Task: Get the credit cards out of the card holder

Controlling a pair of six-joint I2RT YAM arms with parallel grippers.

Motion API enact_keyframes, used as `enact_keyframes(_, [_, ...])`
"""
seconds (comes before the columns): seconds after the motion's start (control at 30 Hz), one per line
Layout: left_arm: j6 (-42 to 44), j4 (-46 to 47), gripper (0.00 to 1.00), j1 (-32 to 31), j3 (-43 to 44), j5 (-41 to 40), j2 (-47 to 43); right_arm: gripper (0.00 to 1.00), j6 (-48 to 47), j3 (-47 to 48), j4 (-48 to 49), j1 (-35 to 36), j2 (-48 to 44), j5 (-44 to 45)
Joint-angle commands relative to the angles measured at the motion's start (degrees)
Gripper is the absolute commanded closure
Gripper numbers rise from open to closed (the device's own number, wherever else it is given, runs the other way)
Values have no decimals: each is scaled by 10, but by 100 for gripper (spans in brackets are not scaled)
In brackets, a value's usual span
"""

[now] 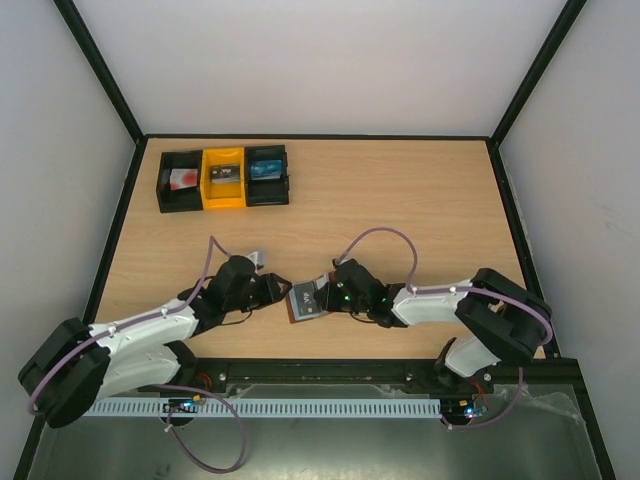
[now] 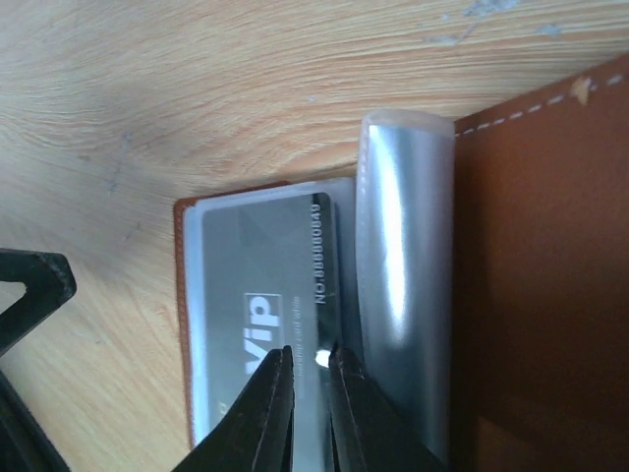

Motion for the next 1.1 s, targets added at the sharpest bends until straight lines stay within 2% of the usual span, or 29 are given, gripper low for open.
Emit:
enact_keyframes(0.0, [6,33,62,-3,19,23,19,87,15,-18,36,-4,-13,-9])
enact_keyframes(0.07, [10,61,66,-3,19,40,40,86,17,-26,48,-6,-12,-6])
enact_keyframes(0.23, [15,144,85,-3,-1,73,109,86,2,-22,31,-15,3,-2])
enact_keyframes(0.33, [11,204,91,-3,-15,90,142,84,-13,-18,27,-20,13,-11])
enact_keyframes(0.47, [20,229,95,-3,-17,92,181,84,-18,-27,48,-20,20,-33])
enact_keyframes(0.63, [35,208,97,-1,-10,68,212,82,-14,-39,63,-20,18,-42])
enact_keyframes(0.83, [75,132,97,19,8,35,212,79,17,-47,103,-20,3,-87])
enact_keyframes(0.9, [84,122,97,29,6,31,209,80,34,-51,134,-21,9,-111])
enact_keyframes(1.07, [92,111,97,39,0,31,192,83,44,-53,147,-21,32,-100])
